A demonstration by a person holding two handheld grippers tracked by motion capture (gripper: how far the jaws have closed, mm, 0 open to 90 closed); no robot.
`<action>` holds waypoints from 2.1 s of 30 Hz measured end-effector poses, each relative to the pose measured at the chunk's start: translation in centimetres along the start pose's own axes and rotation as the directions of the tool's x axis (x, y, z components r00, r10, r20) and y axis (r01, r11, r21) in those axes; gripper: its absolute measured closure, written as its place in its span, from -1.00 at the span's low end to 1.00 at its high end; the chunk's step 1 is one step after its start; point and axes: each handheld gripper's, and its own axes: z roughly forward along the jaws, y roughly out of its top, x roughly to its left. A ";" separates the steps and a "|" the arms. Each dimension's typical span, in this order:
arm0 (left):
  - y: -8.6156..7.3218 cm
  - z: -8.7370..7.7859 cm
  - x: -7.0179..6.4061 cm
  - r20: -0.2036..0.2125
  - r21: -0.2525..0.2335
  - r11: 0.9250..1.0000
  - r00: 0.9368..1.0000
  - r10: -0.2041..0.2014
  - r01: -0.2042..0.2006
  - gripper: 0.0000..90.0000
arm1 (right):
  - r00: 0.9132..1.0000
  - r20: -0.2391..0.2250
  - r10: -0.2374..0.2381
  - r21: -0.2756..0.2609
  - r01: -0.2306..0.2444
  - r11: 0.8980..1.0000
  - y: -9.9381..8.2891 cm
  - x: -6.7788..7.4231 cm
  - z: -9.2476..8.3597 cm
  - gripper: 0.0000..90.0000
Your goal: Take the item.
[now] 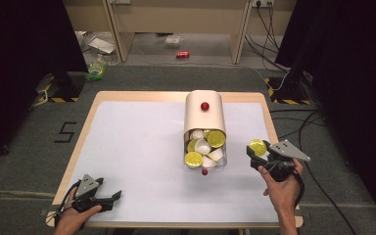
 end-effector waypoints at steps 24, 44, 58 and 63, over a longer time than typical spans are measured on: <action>0.0 0.0 0.0 0.000 0.000 1.000 1.000 0.000 0.000 -0.72 | 0.999 0.036 0.023 0.083 -0.026 0.996 -3.1 -1.6 2.3 -0.14; 0.0 0.0 0.0 -0.007 -0.001 1.000 1.000 0.005 -0.005 -0.72 | 0.999 0.043 0.021 0.137 -0.027 0.990 -5.0 -2.1 3.7 -0.14; 0.0 0.0 0.0 -0.007 -0.001 1.000 1.000 0.006 -0.006 -0.72 | 0.999 0.036 0.017 0.173 -0.023 0.985 -5.8 -2.2 4.5 -0.14; 0.0 0.0 0.0 -0.007 -0.001 1.000 1.000 0.006 -0.006 -0.72 | 0.999 0.040 0.019 0.184 -0.026 0.983 -6.0 -2.3 4.5 -0.14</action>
